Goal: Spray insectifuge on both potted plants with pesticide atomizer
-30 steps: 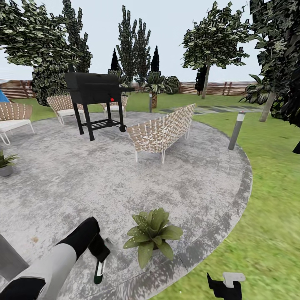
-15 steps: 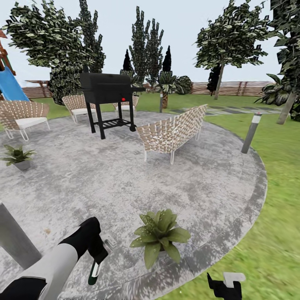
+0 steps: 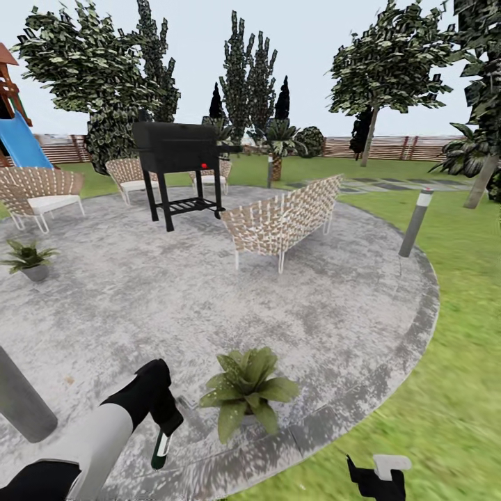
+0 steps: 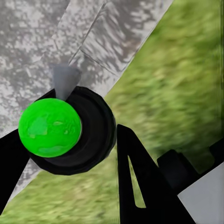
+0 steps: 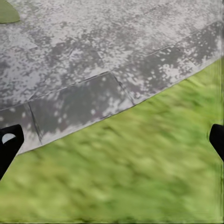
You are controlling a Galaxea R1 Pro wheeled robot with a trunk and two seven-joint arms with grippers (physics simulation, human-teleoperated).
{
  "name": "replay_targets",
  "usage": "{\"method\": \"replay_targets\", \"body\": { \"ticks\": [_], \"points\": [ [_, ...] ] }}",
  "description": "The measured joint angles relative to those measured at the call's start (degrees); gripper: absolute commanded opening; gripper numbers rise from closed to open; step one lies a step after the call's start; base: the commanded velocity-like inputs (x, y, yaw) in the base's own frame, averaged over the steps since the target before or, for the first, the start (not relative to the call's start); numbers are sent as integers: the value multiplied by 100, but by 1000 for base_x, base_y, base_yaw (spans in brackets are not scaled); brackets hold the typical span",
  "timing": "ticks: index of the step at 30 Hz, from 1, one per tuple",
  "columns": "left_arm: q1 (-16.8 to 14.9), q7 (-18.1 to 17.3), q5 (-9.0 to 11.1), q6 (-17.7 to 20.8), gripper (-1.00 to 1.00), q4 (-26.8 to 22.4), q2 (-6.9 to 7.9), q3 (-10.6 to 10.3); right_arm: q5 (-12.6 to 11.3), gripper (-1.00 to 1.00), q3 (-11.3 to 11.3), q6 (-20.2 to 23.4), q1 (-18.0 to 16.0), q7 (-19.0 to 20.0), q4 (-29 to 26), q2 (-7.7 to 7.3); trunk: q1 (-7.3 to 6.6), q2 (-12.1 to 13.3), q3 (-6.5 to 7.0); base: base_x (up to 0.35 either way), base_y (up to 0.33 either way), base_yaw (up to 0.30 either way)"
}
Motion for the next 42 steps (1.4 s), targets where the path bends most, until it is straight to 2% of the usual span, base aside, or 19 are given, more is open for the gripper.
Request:
{"method": "replay_targets", "body": {
  "ticks": [7, 16, 17, 19, 20, 21, 22, 23, 25, 28, 36, 42],
  "points": [
    [-1, -2, -14, -2, -100, 5, -2, -4, 1, 100, 1, 0, -2, -7, 2, 12, -4, 0, 0, 48, -247, 154],
    [-120, -37, -13, -1, -100, -1, -4, -130, 2, 100, -1, 10, 0, -8, 0, 12, -4, 0, 0, 159, -204, 200],
    [-125, -44, -12, -1, -100, -1, 5, -282, 2, 100, -1, 11, 0, -8, -1, 11, -3, 0, 0, 27, -20, 10],
    [-163, -166, 8, 3, -100, 0, 17, -752, 2, 100, -1, 11, 1, -8, -1, 11, -3, 0, 0, 11, -8, 4],
    [-216, -299, 10, -2, -100, 0, 17, -869, 2, 100, -1, 12, 1, -7, -1, 11, -2, 0, 0, 5, -3, 2],
    [-327, -569, 7, -9, -100, 0, 18, -992, 2, 100, -1, 12, 1, -7, -2, 11, -3, -1, 1, 2, -1, 1],
    [-491, -995, -37, -16, -100, -1, 29, -1111, 2, 100, -1, 12, 1, -8, -2, 11, -3, -1, 1, 0, 0, 0],
    [-558, -1140, -113, -16, -100, 0, 29, -1149, 2, 100, -1, 12, 1, -6, -2, 11, -2, 0, 0, 0, 0, 0],
    [-584, -1252, -316, -15, -100, 0, 11, -1171, 2, 100, -1, 12, 1, -5, -2, 11, -2, 0, 0, 0, 0, 0],
    [-596, -1293, -435, 2, -100, 0, 15, -1142, 2, 100, 0, 12, 1, -6, -2, 17, -2, 0, 0, 0, 0, 0],
    [-610, -1300, -401, 4, -100, -2, 5, -1122, -2, 100, 0, 5, -1, -8, 1, 18, -4, 0, 0, 90, -95, 214],
    [-609, -1297, -389, 4, -100, -9, 3, -1116, -7, 100, -3, 0, 0, -8, 4, -19, -3, 0, 0, 119, -238, 49]
  ]
}}
